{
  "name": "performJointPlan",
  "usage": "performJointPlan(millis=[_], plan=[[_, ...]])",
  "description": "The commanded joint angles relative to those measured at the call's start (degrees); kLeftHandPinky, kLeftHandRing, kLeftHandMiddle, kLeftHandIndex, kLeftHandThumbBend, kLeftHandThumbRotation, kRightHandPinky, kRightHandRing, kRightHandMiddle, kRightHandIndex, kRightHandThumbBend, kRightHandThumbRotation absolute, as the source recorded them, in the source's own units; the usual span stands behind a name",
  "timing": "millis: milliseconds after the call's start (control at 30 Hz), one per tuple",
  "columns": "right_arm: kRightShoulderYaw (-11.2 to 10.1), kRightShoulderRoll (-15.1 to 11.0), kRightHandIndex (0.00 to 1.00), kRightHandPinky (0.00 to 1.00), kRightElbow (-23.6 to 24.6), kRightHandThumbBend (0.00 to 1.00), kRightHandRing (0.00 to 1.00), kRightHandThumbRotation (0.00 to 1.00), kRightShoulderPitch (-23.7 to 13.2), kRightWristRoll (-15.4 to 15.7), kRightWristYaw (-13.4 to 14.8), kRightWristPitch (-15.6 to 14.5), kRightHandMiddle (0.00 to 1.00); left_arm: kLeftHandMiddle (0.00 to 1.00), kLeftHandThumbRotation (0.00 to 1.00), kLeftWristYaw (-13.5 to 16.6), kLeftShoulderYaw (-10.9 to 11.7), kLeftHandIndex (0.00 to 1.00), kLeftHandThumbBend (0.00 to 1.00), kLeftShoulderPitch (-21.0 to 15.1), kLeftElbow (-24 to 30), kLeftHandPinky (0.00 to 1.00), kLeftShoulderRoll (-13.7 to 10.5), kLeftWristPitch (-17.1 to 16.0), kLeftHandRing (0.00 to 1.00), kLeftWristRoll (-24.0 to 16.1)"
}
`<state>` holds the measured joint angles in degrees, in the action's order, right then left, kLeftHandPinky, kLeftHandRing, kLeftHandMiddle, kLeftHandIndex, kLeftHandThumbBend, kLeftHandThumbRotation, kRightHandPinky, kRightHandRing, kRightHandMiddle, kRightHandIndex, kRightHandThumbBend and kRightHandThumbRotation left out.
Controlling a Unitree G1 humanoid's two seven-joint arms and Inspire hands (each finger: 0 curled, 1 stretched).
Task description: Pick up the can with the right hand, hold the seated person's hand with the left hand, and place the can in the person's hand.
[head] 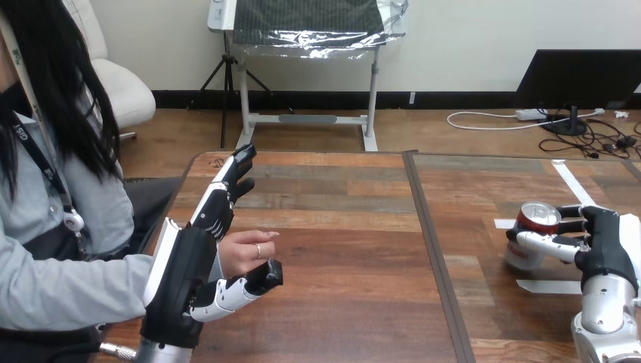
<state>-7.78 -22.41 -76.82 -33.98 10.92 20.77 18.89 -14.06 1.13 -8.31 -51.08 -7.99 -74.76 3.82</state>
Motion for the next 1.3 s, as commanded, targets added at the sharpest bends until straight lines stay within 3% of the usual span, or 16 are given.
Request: performJointPlan(millis=[0, 233, 567, 767, 1133, 1267], plan=[[-0.23, -0.05, 0.54, 0.44, 1.51, 0.81, 0.45, 0.00, -4.20, -0.40, 1.88, 2.90, 0.53, 0.96, 0.70, 1.32, 1.27, 0.93, 1.00, -2.57, 0.48, 0.89, -0.19, -0.79, 0.95, -1.52], [0.15, 0.06, 0.54, 0.43, 1.76, 0.80, 0.44, 0.00, -3.93, -0.19, 2.04, 4.62, 0.52, 0.96, 0.72, 4.06, 2.47, 0.93, 1.00, -2.74, -0.15, 0.89, -0.42, -0.73, 0.95, -4.97], [1.32, 0.17, 0.54, 0.44, 2.15, 0.81, 0.46, 0.00, -3.44, 1.04, 3.41, 7.56, 0.52, 0.97, 0.75, 11.37, 4.86, 0.94, 1.00, -2.25, 1.48, 0.88, -1.37, 1.46, 0.95, -13.97], [1.27, 0.47, 0.54, 0.43, 2.29, 0.81, 0.46, 0.00, -3.34, 0.69, 3.17, 8.74, 0.51, 0.98, 0.75, 14.63, 5.17, 0.94, 1.00, -2.50, 1.45, 0.87, -1.84, 2.12, 0.96, -16.74], [1.07, 0.99, 0.54, 0.43, 2.57, 0.80, 0.45, 0.00, -3.13, 0.15, 2.23, 10.93, 0.50, 0.98, 0.63, 17.53, 4.54, 0.95, 1.00, -3.14, 0.82, 0.93, -3.40, 4.41, 0.99, -18.54], [1.17, 1.21, 0.54, 0.43, 2.80, 0.79, 0.45, 0.00, -3.18, 0.07, 1.79, 11.10, 0.50, 0.98, 0.58, 20.40, 4.82, 0.96, 1.00, -3.28, 1.86, 0.94, -4.51, 6.55, 0.98, -21.91]])
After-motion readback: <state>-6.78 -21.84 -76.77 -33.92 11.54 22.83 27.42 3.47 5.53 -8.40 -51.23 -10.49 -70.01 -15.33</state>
